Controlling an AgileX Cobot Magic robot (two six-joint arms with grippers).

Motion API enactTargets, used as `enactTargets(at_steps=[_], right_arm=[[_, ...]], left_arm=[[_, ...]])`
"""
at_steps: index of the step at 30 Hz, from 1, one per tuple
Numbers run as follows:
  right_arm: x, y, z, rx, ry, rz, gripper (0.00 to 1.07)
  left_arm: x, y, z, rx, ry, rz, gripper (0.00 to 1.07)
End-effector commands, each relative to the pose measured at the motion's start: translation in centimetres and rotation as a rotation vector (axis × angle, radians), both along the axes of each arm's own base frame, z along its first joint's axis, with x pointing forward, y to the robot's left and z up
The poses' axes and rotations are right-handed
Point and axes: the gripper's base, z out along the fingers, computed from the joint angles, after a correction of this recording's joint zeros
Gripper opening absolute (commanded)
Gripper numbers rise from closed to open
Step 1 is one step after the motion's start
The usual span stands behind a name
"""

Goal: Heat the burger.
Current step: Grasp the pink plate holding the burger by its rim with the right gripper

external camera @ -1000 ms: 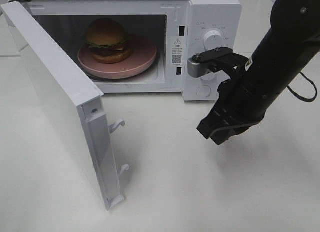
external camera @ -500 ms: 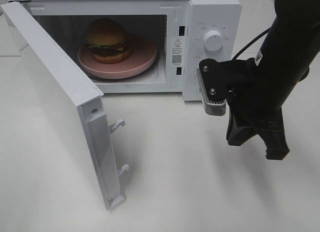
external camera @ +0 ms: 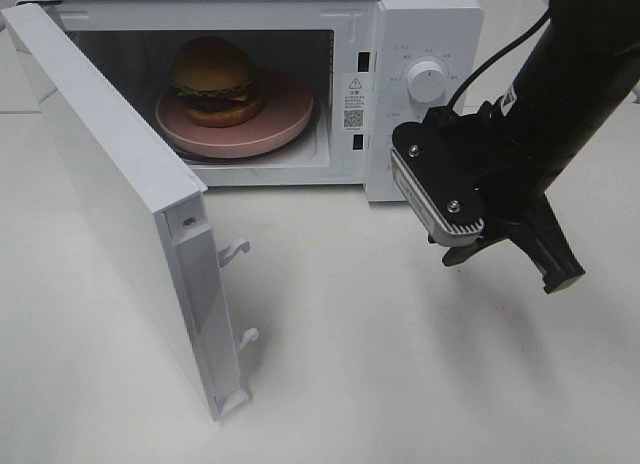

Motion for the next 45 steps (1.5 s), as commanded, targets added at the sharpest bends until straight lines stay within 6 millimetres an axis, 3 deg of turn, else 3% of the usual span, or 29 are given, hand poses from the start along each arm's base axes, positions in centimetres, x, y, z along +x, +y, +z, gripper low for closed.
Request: enactTargets(at_steps=[1,2,4,6,7,8,9,12,24,33,35,45], right_arm=[[0.6,0.4,0.4,0.031,-0.084,0.020,0.47],[0.6,0.4,0.4,0.031,-0.084,0.020,0.47],[0.8,1.1,0.7,0.057,-0.130,0.025,0.63],[0.8,1.3,0.8,0.065,-0.141,0.021,0.67],[1.0,1.4,1.1,0.083,-0.157,-0.008,0.79],[1.0,1.4,1.1,0.083,-0.157,-0.008,0.79],[1.3,1.6,1.4,0.103,-0.179,-0.036,0.88],[1.8,1.6,1.9,0.097,-0.219,-0.048,0.94],[2.3,3.4,2.9,0.094,-0.413,0.009,0.92],[3.3,4.2,2.5,0.110,-0.425,0.004,0.90],[3.9,5.7,2.3,0.118,-0.426,0.027,0.90],[6.0,8.6,1.2,0.146,-0.418,0.018,0.89]], left_arm=[[-0.2,0.0,0.0,-0.010,-0.022,0.004,0.90],[-0.2,0.0,0.0,-0.010,-0.022,0.004,0.90],[-0.2,0.0,0.0,-0.010,-0.022,0.004,0.90],[-0.2,0.0,0.0,-0.010,-0.022,0.004,0.90],[-0.2,0.0,0.0,-0.010,-0.022,0.004,0.90],[-0.2,0.0,0.0,-0.010,-0.022,0.004,0.90],[-0.2,0.0,0.0,-0.010,-0.022,0.004,0.90],[-0.2,0.0,0.0,-0.010,-0.022,0.004,0.90],[-0.2,0.0,0.0,-0.010,-0.022,0.004,0.90],[-0.2,0.0,0.0,-0.010,-0.022,0.004,0.90],[-0.2,0.0,0.0,-0.011,-0.022,0.003,0.90],[-0.2,0.0,0.0,-0.009,-0.022,0.004,0.90]])
